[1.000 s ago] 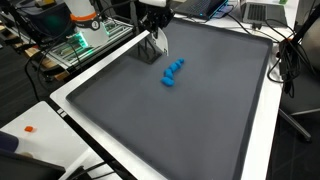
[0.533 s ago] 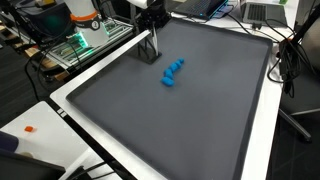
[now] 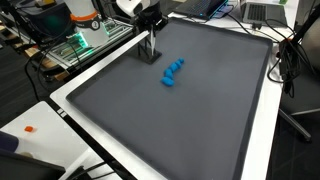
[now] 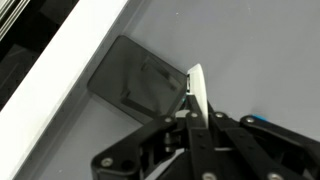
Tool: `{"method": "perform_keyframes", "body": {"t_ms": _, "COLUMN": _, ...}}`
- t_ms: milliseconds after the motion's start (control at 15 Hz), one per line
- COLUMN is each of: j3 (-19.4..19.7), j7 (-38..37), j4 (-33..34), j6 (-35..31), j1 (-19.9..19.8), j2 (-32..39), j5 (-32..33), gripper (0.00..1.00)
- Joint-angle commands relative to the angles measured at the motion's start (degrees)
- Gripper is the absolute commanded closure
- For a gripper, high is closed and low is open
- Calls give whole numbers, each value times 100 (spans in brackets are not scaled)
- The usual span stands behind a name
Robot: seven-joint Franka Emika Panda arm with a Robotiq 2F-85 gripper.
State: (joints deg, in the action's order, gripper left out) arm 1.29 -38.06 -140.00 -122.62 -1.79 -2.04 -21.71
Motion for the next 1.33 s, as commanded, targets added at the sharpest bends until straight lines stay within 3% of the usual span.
{"method": "perform_keyframes", "body": {"t_ms": 0, "j3": 34, "j7": 66, "j4": -526, "j6": -444, "j1": -24, "j2": -256, "j5": -547, "gripper": 99}}
{"method": "perform_keyframes", "body": {"t_ms": 800, "j3": -31, "j7": 329, "j4": -1290, "j6": -1787, "j1": 37, "j2": -392, "j5": -1586, "gripper": 99}}
{"method": "perform_keyframes", "body": {"t_ms": 1267, "j3": -78, "j7": 398, "j4": -1429, "j6": -2149, "j1": 115, "j2": -330, "j5": -2147, "gripper": 99}}
